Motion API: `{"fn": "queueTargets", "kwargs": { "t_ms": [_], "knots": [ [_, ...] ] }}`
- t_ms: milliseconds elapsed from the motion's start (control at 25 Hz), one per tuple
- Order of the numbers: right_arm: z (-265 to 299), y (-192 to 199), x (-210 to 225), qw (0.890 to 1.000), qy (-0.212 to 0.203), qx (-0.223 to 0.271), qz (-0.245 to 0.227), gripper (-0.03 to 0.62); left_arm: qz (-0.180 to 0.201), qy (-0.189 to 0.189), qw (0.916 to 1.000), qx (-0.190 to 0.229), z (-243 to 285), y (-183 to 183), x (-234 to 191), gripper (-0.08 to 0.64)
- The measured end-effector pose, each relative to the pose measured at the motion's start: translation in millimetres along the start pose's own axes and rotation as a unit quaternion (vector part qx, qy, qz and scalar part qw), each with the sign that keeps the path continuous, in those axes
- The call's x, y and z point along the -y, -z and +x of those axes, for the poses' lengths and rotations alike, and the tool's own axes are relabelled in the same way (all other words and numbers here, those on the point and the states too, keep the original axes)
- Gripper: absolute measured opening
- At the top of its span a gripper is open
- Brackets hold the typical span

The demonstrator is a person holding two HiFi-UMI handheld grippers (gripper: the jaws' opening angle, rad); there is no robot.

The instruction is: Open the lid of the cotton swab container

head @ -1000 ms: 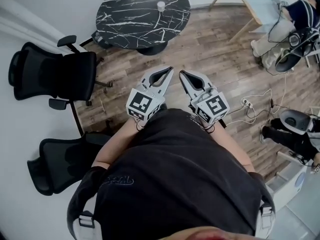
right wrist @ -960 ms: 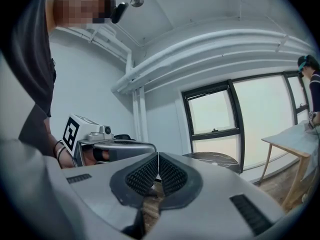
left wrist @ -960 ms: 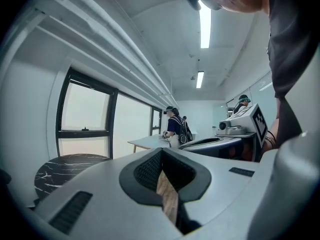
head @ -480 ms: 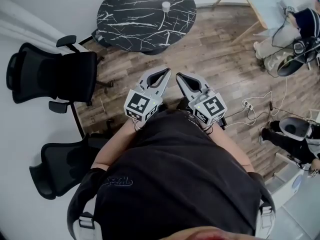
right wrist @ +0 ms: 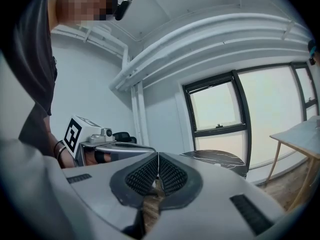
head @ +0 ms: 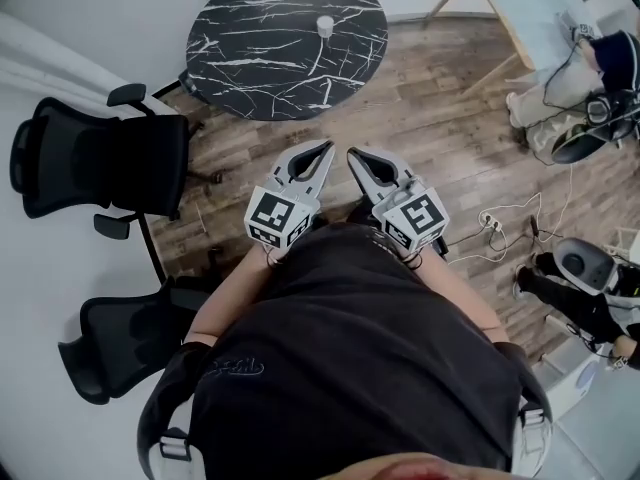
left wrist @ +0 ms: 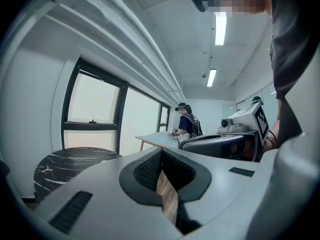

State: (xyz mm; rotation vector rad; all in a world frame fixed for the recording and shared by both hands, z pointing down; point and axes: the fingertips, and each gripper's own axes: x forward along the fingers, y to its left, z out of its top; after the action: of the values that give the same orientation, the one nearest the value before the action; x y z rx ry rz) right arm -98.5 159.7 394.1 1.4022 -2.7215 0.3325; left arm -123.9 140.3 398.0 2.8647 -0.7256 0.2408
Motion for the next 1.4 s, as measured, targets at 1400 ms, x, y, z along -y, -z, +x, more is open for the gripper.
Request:
{"fn": "queueTargets", "kwargs": {
  "t_ms": [1400],
  "knots": [
    [-55, -24, 260, 1.000, -0.005, -0.007, 0.000, 0.023, -0.004, -0.001, 0.9999, 0.012, 262, -44, 25, 0.014]
  ]
}}
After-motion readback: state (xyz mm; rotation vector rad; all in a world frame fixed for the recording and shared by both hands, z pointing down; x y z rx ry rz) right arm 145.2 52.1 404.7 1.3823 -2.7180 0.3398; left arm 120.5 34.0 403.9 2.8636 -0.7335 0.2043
